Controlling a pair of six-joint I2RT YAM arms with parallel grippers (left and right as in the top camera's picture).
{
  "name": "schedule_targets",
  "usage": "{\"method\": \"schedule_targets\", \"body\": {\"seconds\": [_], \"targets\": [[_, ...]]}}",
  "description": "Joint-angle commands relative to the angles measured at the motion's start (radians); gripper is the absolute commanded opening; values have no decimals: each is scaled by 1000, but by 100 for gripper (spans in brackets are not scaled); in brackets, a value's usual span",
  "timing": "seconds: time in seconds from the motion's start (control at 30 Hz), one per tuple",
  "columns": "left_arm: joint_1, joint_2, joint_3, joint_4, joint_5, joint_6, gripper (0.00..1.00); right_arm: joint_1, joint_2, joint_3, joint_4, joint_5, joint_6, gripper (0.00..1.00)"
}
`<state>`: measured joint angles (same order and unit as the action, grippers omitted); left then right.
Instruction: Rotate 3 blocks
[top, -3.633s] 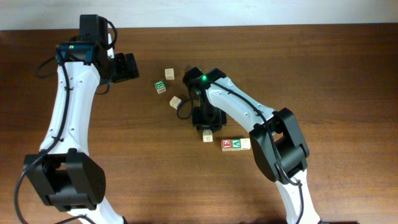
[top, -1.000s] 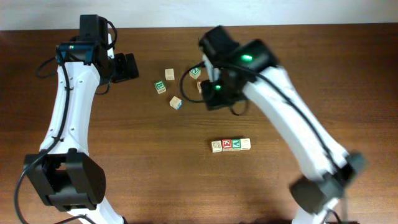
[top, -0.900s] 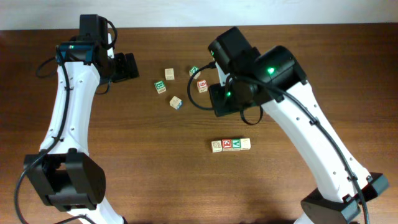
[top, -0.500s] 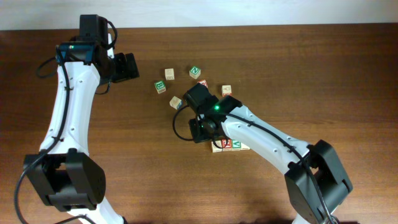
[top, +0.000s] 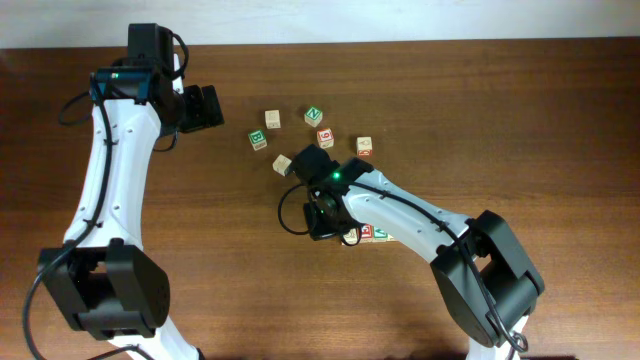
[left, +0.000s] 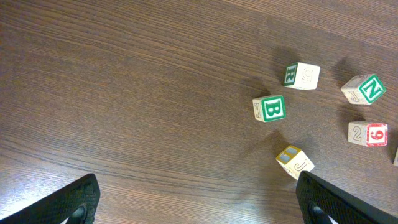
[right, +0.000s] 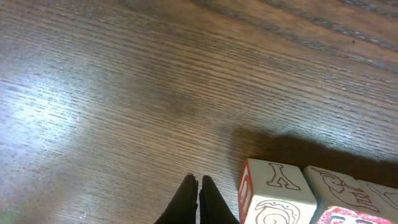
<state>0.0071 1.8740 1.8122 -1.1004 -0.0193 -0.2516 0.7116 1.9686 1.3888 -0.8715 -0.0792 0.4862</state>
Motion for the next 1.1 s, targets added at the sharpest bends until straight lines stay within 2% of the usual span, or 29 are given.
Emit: {"method": "schedule_targets", "body": {"seconds": [0.0,0.33,0.53,0.77,0.83,0.9,0.97,1.07], "targets": [[1,9,15,0,-4,-6,99,7,18,-4,-4,32,32,5],[1,9,15,0,-4,-6,99,-20,52,-4,-3,21,55,5],[1,9,15,0,-4,-6,99,-40,52,-4,-14,42,118,4],[1,9,15,0,-4,-6,99,-40,52,-3,-11,38,117,4],[1,9,15,0,-4,-6,99,-40,52,13,-15,10,78,5],[1,9,15,0,-4,-6,99,-40,48,146,-188,-17,17,5],[1,9,15,0,-4,-6,99,-40,45,237,-317,11,16,5],[1,9,15,0,-4,-6,99,-36,47,206,-343,12,20,5]]}}
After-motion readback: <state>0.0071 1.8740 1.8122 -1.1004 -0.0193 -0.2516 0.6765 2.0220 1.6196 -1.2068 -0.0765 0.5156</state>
